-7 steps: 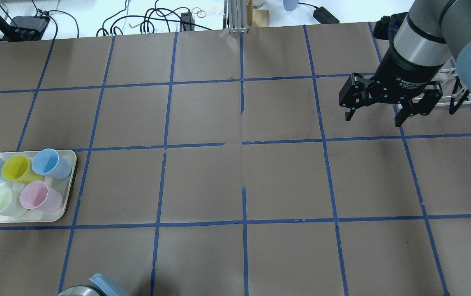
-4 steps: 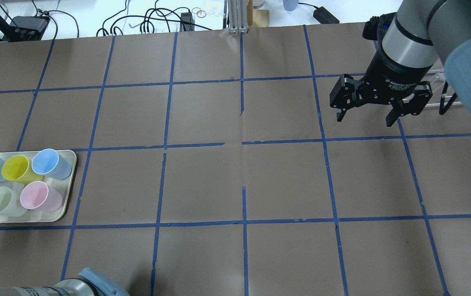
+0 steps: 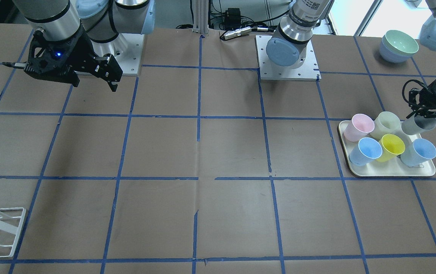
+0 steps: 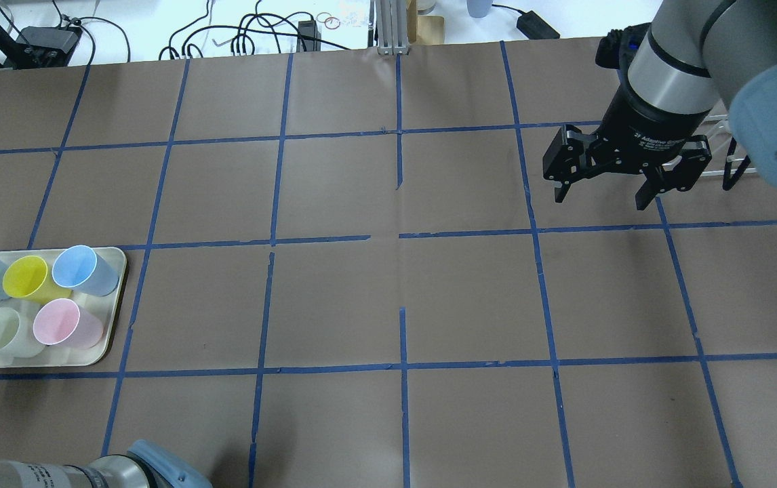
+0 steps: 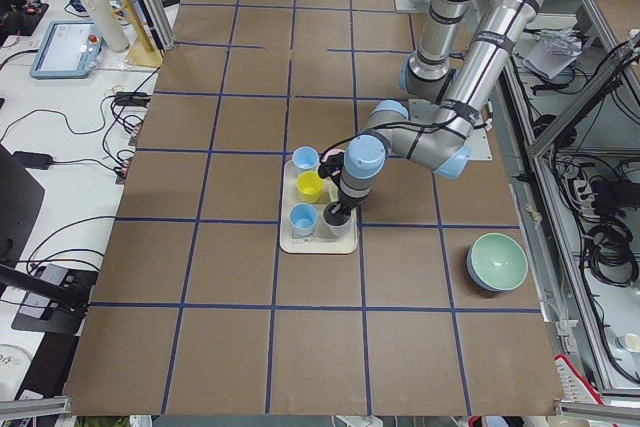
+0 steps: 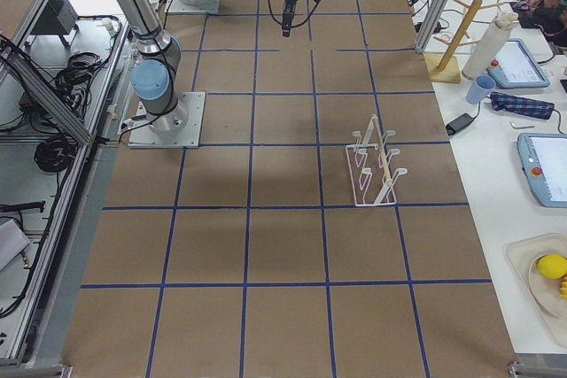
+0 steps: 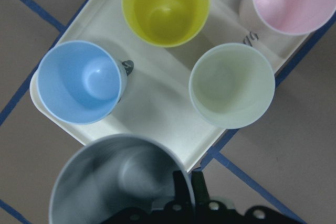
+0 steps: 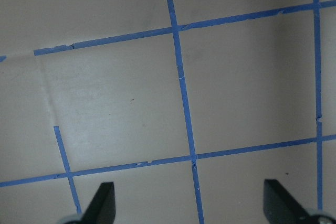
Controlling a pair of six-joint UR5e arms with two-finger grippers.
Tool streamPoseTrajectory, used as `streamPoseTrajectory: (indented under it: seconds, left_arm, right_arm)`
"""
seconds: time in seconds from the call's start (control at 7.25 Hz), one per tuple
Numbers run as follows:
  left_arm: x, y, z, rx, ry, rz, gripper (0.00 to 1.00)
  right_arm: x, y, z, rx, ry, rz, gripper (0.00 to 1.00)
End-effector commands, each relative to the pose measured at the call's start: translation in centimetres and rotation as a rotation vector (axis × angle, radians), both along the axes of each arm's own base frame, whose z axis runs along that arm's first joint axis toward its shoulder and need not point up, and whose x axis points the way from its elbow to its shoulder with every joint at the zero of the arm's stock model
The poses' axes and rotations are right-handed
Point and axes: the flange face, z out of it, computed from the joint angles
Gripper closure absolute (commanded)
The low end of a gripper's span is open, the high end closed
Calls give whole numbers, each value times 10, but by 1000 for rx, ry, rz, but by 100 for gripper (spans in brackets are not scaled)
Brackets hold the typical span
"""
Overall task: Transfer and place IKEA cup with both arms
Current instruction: 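Lower the white cup onto the tray and open the left gripper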
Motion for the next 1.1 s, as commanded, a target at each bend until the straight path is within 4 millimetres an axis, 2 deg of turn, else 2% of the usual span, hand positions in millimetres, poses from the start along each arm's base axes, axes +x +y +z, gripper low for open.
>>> streamPoseTrajectory:
  seconds: [0.0,0.14,0.28,0.41,0.55,0.83,0.97]
  left_arm:
    - [6,-4,-18,1,17,9,100]
    - [10,-6,-19,-1,14,9,90]
    - [11,-7,-17,-3,10,12,43]
    - [13,-7,-13,-3,1,12,21]
    - [12,-7,-11,-5,3,14,19]
    - [8,-5,6,8,-7,62,19]
    - [7,-5,26,24,12,109,19]
  right_arm:
    - [-1,1,0,1,3,-1,0]
    - [0,1,0,-1,-2,-3,0]
    - [0,1,0,-1,-5,-3,0]
    - [-1,1,-2,7,4,-1,0]
    - [0,1,-1,1,-2,-3,0]
    - [-1,-4,3,-33,-5,-3,0]
    - [-3,-3,4,-33,3,2,0]
